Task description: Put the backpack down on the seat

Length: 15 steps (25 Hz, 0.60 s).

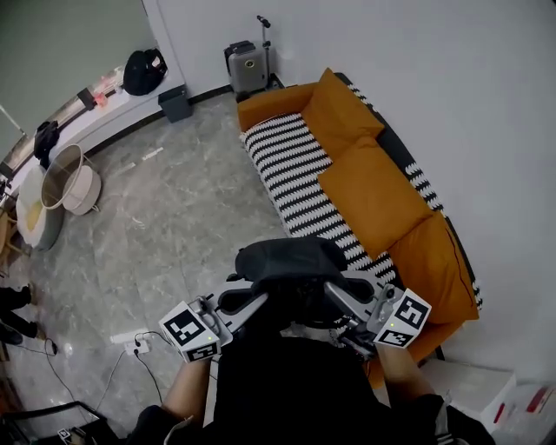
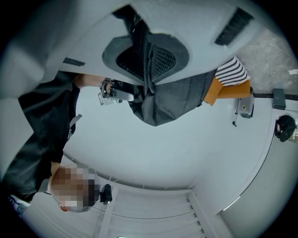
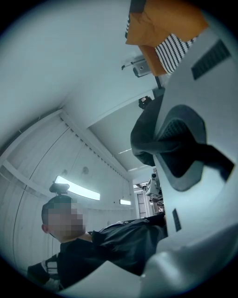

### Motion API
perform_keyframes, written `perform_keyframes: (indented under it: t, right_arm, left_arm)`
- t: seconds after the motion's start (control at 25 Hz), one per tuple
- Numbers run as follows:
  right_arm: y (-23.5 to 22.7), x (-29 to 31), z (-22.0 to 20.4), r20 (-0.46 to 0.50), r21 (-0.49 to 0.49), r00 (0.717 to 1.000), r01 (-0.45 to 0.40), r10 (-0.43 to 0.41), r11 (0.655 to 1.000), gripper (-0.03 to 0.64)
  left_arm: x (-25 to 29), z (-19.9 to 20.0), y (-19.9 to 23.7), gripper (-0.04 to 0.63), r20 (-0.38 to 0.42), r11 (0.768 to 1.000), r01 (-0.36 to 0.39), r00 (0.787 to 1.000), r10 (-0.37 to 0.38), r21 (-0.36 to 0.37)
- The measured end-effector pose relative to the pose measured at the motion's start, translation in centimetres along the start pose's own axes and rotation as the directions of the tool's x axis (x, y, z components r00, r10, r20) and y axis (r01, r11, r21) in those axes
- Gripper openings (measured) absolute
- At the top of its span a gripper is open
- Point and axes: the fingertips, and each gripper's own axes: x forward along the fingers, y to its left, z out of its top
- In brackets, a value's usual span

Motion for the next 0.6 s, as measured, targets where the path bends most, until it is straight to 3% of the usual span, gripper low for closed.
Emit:
perform_keyframes:
  t: [0.6]
  right_arm:
    - [-6.5,12.9,2.1,-0.023,-0.043,0.998,0.049,-0.05,0.998,0.028]
  left_arm:
    - [-2.5,4.9,13.4,0.031,-0.002,0.997,0.035,0.999,-0.034,0.07]
